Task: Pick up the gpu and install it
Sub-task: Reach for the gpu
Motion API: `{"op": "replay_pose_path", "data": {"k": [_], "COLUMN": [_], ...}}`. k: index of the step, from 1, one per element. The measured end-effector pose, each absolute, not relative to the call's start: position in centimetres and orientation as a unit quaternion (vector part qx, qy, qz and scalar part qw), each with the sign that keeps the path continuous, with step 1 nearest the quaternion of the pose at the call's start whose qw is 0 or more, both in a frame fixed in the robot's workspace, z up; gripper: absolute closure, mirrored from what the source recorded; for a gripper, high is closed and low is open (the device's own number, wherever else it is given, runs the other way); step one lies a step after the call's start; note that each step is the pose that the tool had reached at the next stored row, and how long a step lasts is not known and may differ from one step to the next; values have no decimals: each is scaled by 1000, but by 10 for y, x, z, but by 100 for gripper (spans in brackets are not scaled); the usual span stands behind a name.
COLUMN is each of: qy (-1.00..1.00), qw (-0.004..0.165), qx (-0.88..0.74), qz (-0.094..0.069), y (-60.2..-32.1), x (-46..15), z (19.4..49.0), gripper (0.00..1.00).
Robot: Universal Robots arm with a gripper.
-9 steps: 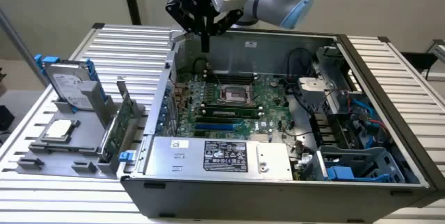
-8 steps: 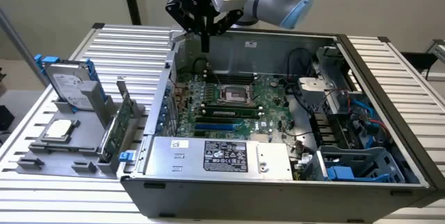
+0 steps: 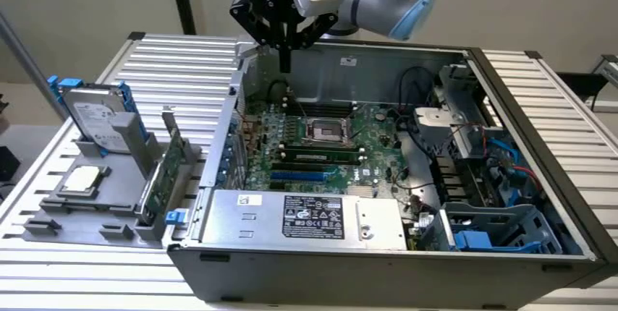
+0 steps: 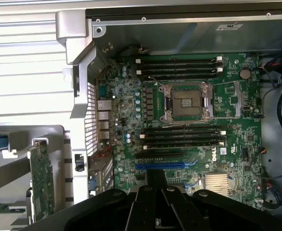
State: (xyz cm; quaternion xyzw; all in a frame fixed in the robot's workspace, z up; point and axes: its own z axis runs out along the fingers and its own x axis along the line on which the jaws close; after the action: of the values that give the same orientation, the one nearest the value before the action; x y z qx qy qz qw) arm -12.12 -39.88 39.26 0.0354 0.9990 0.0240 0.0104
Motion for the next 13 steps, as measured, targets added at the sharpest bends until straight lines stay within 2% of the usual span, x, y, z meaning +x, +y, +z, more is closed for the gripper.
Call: {"op": "replay_pose_path", "data": {"k": [6, 13], "qy": [999, 999], "qw": [10, 10], "qx": [35, 35], "qz": [24, 21], "y": [-401, -416], "x": [-122, -134], "z": [393, 393], "gripper": [89, 89]}}
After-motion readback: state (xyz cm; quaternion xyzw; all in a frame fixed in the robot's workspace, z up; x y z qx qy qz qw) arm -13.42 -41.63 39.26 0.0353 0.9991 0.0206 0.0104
